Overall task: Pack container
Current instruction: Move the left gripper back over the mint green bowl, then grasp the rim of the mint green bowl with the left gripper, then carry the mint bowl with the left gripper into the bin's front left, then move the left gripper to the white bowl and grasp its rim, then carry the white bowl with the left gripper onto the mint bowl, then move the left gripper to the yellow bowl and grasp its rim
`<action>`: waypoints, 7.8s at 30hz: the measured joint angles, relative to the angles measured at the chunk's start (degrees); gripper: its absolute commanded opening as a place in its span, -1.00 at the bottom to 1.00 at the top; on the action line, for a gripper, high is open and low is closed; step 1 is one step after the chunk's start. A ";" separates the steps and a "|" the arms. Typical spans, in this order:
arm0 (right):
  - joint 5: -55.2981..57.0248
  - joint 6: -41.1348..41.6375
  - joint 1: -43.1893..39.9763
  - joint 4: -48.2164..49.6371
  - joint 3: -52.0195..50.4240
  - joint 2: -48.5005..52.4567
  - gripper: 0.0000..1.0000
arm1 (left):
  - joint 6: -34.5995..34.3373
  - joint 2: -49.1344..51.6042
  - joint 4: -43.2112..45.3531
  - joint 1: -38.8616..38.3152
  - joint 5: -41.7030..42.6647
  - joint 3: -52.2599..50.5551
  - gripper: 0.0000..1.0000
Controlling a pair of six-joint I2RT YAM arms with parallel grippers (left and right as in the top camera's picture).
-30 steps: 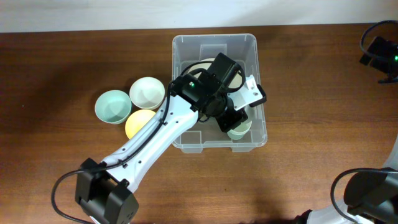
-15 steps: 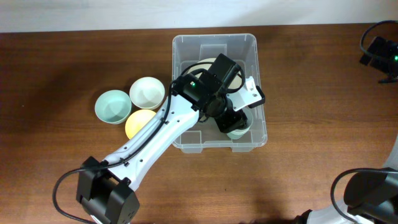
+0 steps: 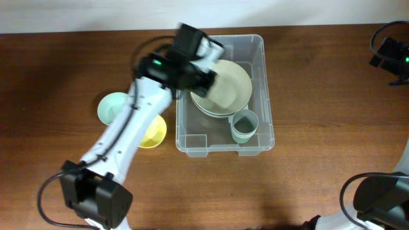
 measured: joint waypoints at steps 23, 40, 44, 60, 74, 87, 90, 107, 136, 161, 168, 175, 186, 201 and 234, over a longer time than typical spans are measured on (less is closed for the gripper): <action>0.00 -0.02 0.00 0.00 0.00 0.00 0.98 | -22.51 -0.44 -7.63 36.92 -4.92 -11.63 0.38; 0.02 0.00 0.00 0.02 0.00 0.00 0.98 | -26.64 -0.44 19.37 41.44 -5.33 -37.46 0.48; 0.02 -0.02 0.00 0.02 0.00 0.00 0.98 | -28.06 -0.44 23.58 41.44 -5.31 -39.78 0.37; 0.00 -0.02 0.00 0.02 0.00 0.00 0.98 | -29.18 -0.44 29.31 41.44 -5.33 -40.09 -0.17; 0.02 -0.02 0.00 0.00 0.00 0.00 0.98 | -29.27 3.43 31.65 41.44 -5.33 -40.24 -0.74; 0.02 0.00 0.00 0.04 0.00 0.00 0.98 | -29.11 0.66 16.57 42.14 -7.43 -30.27 -0.99; 0.02 -0.02 0.00 0.04 0.00 0.00 0.98 | -28.11 -4.42 14.16 42.01 -7.28 -26.71 -0.99; 0.00 0.00 0.00 0.04 0.00 0.00 0.98 | -19.63 -16.28 9.35 14.21 2.67 -24.50 -0.99; 0.00 -0.02 0.00 0.02 0.00 0.00 0.98 | -17.88 -10.45 3.69 -0.92 -8.44 -19.52 0.52; 0.02 0.00 0.00 0.04 0.00 0.00 0.97 | -22.64 11.26 7.80 24.04 -8.85 -14.86 0.40; 0.00 -0.02 0.00 0.00 0.00 0.00 0.98 | -23.56 16.57 11.65 23.98 -7.34 -14.88 -0.01; 0.00 -0.02 0.00 0.02 0.00 0.00 0.98 | -23.69 17.03 11.87 23.98 -7.19 -14.88 -0.99; 0.02 -0.02 0.00 0.00 0.00 0.00 0.98 | -22.67 16.63 -0.17 29.49 -6.69 -3.48 -0.99; 0.00 -0.04 0.00 0.00 0.00 0.00 0.98 | -13.27 0.31 -15.89 14.53 3.41 1.95 -0.99; 0.02 0.00 0.00 0.02 0.00 0.00 0.98 | -16.04 0.31 -14.40 0.13 -1.42 -6.91 0.01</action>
